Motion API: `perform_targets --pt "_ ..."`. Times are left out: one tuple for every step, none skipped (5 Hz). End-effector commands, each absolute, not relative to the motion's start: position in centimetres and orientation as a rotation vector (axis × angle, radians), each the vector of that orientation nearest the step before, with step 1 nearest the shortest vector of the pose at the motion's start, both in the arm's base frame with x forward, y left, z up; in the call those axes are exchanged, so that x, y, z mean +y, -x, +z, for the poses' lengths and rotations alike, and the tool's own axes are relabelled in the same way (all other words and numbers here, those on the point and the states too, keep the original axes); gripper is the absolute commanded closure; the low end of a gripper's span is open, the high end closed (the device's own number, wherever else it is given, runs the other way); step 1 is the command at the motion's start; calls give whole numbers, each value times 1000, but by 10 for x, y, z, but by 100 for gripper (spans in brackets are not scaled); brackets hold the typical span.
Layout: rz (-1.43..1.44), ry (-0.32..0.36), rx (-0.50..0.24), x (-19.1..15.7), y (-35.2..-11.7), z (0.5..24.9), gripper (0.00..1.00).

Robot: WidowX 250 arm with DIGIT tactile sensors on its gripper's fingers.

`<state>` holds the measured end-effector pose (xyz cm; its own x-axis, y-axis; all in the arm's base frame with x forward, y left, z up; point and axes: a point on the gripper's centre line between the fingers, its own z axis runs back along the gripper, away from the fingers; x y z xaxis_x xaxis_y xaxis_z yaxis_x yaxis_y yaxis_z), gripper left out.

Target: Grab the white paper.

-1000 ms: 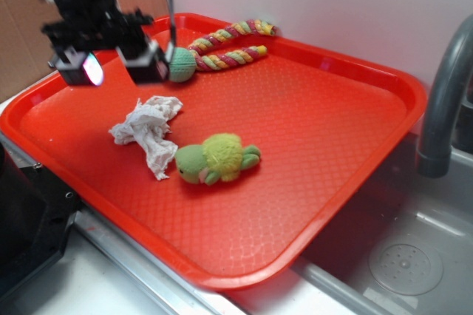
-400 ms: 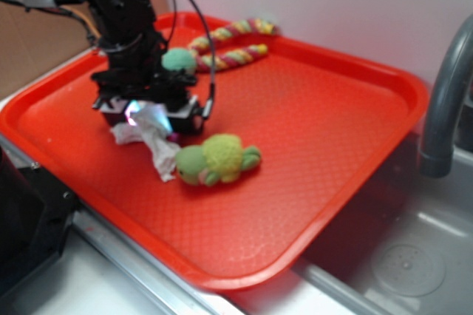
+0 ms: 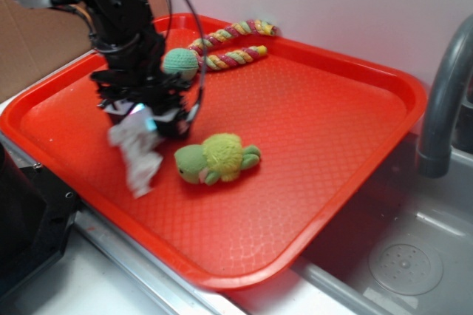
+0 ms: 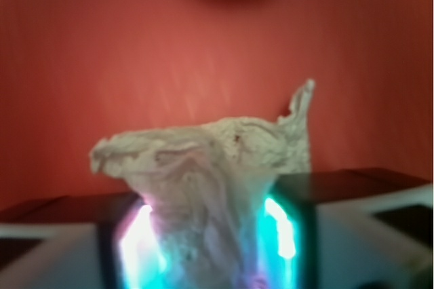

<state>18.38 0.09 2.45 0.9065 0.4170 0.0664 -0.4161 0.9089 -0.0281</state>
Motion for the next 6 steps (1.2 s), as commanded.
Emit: perform_targets --pt "72 65 -22 16 -180 97 100" --pt "11 52 -134 15 -180 147 100" --pt "11 28 -182 2 -197 176 100" --pt "38 15 -209 2 -212 191 100" --pt "83 23 -217 9 -234 203 100" --pt "107 17 -214 12 -242 201 100"
